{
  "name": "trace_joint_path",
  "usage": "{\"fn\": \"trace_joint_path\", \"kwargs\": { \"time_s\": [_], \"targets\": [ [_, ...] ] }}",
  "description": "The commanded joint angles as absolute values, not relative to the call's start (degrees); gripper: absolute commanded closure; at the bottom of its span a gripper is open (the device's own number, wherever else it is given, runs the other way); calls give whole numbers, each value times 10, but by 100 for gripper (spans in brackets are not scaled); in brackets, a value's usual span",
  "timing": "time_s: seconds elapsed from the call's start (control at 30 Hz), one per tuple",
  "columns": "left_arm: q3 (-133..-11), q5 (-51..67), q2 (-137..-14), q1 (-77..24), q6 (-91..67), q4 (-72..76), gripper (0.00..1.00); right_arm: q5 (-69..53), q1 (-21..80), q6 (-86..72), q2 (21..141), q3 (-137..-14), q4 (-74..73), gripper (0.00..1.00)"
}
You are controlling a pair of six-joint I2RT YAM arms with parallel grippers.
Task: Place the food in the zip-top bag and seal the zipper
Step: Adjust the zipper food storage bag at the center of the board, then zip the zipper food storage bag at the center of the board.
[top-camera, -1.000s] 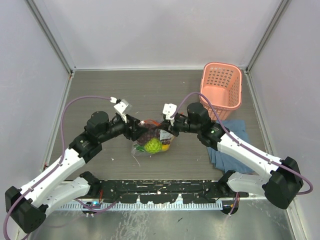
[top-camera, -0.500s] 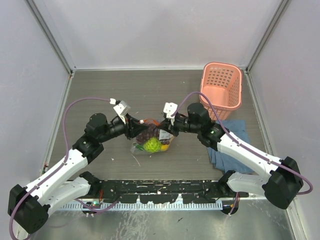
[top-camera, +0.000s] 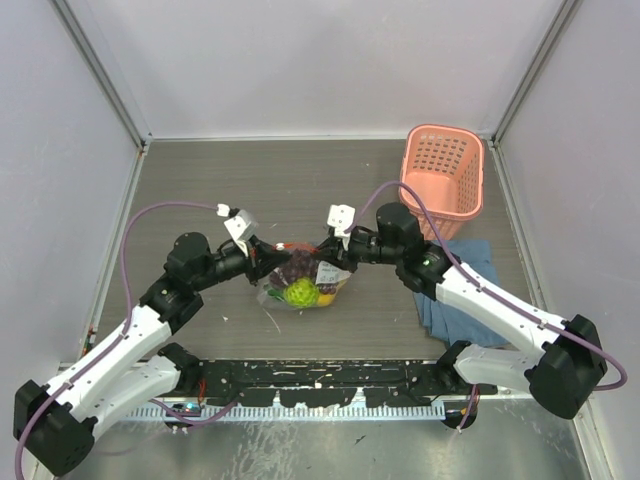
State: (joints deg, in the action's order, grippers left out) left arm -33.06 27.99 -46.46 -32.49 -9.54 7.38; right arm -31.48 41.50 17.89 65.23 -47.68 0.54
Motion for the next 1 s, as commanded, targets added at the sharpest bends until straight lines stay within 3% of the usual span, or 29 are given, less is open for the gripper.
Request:
{"fn": "trace_joint_path", "kwargs": {
  "time_s": [0.0,0.07,0.17,0.23,0.97],
  "targets": [
    [-354,293,-442,-321,-61,70,100,-371,413,221,646,-548,8,81],
    [-356,295,-438,-321,-56,68,100,-382,413,237,653,-563,1,77],
    [-362,297,-439,-321,-50,60,100,-411,414,246,665,-585,0,55],
    [-363,295,-439,-321,-47,55,100,-435,414,255,674,-602,-7,49],
    [-365,301,-439,-321,-47,51,100,-465,463,280,793,-707,-51,59]
  ]
}}
